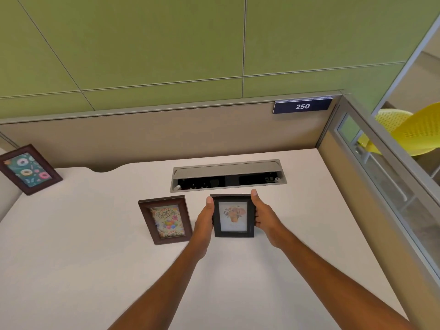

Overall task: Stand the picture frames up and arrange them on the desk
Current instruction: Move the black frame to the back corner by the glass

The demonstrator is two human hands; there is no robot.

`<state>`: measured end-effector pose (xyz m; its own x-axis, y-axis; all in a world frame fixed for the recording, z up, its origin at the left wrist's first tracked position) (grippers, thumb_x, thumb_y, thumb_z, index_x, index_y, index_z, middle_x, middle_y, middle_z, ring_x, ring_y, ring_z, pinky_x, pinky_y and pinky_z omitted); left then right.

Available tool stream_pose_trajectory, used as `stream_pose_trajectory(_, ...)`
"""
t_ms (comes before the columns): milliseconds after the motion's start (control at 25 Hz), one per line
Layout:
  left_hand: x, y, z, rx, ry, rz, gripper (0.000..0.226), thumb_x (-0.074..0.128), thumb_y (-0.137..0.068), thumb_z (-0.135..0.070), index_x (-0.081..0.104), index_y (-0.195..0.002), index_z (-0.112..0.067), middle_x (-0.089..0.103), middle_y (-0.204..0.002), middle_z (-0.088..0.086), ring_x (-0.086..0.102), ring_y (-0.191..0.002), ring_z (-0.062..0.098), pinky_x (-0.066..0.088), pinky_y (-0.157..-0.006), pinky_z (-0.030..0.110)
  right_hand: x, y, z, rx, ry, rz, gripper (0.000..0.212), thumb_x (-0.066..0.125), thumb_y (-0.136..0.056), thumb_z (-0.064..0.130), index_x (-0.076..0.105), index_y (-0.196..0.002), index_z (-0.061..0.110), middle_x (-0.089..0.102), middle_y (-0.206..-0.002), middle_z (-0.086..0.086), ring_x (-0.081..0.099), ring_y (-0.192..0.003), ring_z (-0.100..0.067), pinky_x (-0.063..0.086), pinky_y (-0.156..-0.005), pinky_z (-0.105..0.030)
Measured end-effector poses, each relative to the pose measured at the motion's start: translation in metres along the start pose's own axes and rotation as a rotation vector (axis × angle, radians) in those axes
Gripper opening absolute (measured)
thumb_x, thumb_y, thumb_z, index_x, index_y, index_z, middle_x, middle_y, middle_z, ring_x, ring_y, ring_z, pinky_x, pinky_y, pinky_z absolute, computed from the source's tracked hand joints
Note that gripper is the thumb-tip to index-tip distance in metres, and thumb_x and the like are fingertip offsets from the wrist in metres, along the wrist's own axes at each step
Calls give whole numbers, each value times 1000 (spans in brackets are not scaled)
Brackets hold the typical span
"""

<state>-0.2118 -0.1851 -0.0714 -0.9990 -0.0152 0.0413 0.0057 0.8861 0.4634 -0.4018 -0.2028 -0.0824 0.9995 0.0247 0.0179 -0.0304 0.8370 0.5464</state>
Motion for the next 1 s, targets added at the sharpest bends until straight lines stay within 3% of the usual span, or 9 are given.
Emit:
stream_pose_trajectory(120,16,-8,-5,-8,-40,20,45,28,-104,-74,64,-120,-53,72,-119,-29,64,-113,-7,44,-109,28,-16,2,5,-4,-30,-37,56,42,-84,86,66,-111,43,74,-117,9,69,-113,-20,54,-104,-42)
stream_pose_trajectory(240,42,-21,-17,10,-95,62,52,29,-98,-79,66,-121,-51,72,-123,-23,64,-116,-2,45,-111,33,-42,1,11,-28,-65,-100,54,42,-84,88,69,-107,46,77,-106,17,71,-107,-13,57,-89,-32)
stream_pose_trajectory(360,75,-31,-28,30,-125,119,61,32,-103,-75,64,-141,-39,71,-141,-9,63,-133,11,44,-122,41,-77,1,21,-49,-93,-168,53,46,-82,90,68,-106,48,77,-103,18,70,-103,-10,56,-87,-30)
stream_pose_trajectory(520,126,-45,-44,71,-139,179,55,33,-110,-66,63,-139,-31,71,-140,-3,64,-134,16,51,-114,37,-126,0,48,-88,-81,-221,64,48,-77,97,72,-110,48,83,-99,19,75,-102,-8,56,-75,-24)
stream_pose_trajectory(680,178,-67,-65,80,-127,235,48,35,-111,-63,68,-130,-35,76,-128,-10,73,-113,1,56,-86,14,-179,-10,75,-114,-76,-258,77,49,-79,97,74,-122,38,83,-110,10,77,-109,-15,56,-85,-34)
stream_pose_trajectory(880,234,-105,-94,94,-174,295,51,32,-108,-69,65,-132,-38,72,-131,-8,66,-119,6,51,-95,25,-234,-34,105,-159,-124,-321,94,57,-67,99,73,-131,32,83,-116,2,76,-112,-21,56,-98,-42)
stream_pose_trajectory(1000,259,-134,-109,66,-196,314,58,29,-105,-75,64,-134,-39,73,-126,-12,68,-114,7,50,-95,29,-256,-56,119,-184,-146,-344,89,54,-74,96,72,-131,30,82,-118,0,75,-114,-23,54,-104,-46)
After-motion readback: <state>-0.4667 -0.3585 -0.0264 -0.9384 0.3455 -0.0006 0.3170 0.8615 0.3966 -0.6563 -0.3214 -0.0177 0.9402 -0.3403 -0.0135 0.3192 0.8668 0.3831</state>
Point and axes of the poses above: each hand's wrist, its own y-axis away from the middle knuckle, its own x-axis out of the palm, z = x × y, the point moved 7 cm from there along -y, towards the middle knuckle
